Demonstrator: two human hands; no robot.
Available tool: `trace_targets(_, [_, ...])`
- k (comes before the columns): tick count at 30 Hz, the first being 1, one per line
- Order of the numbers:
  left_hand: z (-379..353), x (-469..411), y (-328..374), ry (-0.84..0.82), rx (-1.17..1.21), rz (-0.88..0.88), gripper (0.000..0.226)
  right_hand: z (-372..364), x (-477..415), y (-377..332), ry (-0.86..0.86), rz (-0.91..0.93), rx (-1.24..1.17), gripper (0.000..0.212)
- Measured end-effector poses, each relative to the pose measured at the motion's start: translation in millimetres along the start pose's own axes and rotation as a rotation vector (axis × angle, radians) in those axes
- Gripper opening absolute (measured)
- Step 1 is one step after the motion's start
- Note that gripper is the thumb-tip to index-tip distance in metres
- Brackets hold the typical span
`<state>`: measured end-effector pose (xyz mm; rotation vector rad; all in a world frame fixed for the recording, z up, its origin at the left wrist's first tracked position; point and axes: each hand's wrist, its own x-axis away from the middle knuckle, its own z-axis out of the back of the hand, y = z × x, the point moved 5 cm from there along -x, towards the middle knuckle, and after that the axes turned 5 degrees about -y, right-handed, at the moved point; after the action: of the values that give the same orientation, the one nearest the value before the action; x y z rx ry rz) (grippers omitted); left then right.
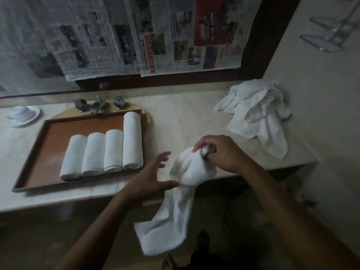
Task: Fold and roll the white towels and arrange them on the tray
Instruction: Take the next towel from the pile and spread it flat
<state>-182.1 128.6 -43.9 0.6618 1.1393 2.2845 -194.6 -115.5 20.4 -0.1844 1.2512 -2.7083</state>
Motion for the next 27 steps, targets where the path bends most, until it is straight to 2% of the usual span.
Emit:
trace_targets(2, [-1.2,-12.0,13.4,0.044,0.014,-0.041,0.077,-12.5,3.7,-20.0,-0.07,0.042,0.002,0.043])
trace_targets(4, [-2.2,-15.7,20.0,0.078,-0.002,-0.062,0.04,-19.5,5.3,-28.6,-0.068,0.068,-0.025,0.04])
trace_targets(5, [-0.9,-14.9,23.0,0.112,-0.004,-0.08,0.029,-18.8,5.4,-29.2,-0.044,0.068,-0.049,0.038])
trace_targets(9, [13.6,-5.0,26.9,0.235,0.089,-0.115,0.022,-0.6,9.2,-16.3,0.076,0.024,-0.137,0.039])
trace_targets(12, [26.2,-1.6,23.0,0.279,0.191,-0.078,0.014,6.8,15.5,3.4,0.081,-0.054,-0.144,0.032])
trace_targets(15, [35.1,2.3,14.5,0.359,0.265,-0.034,0.013,14.7,22.5,22.1,0.154,-0.106,-0.117,0.022])
trace_targets(17, [37.4,9.0,10.5,0.392,0.342,-0.022,0.021,23.7,28.3,28.4,0.203,-0.124,-0.075,0.016])
trace_targets(20, [41.2,18.2,0.7,0.423,0.491,0.025,0.026,38.6,39.5,39.6,0.275,-0.179,-0.103,0.028])
trace_targets(23, [45.7,23.0,-6.4,0.445,0.689,0.075,0.023,48.8,50.1,53.5,0.349,-0.235,-0.197,0.028])
trace_targets(25, [49.8,24.4,-4.9,0.42,0.728,0.051,0.022,49.9,55.0,58.8,0.325,-0.249,-0.337,0.029])
trace_targets(27, [53.5,26.5,-2.2,0.391,0.667,0.031,0.018,50.1,59.9,60.6,0.241,-0.224,-0.444,0.033])
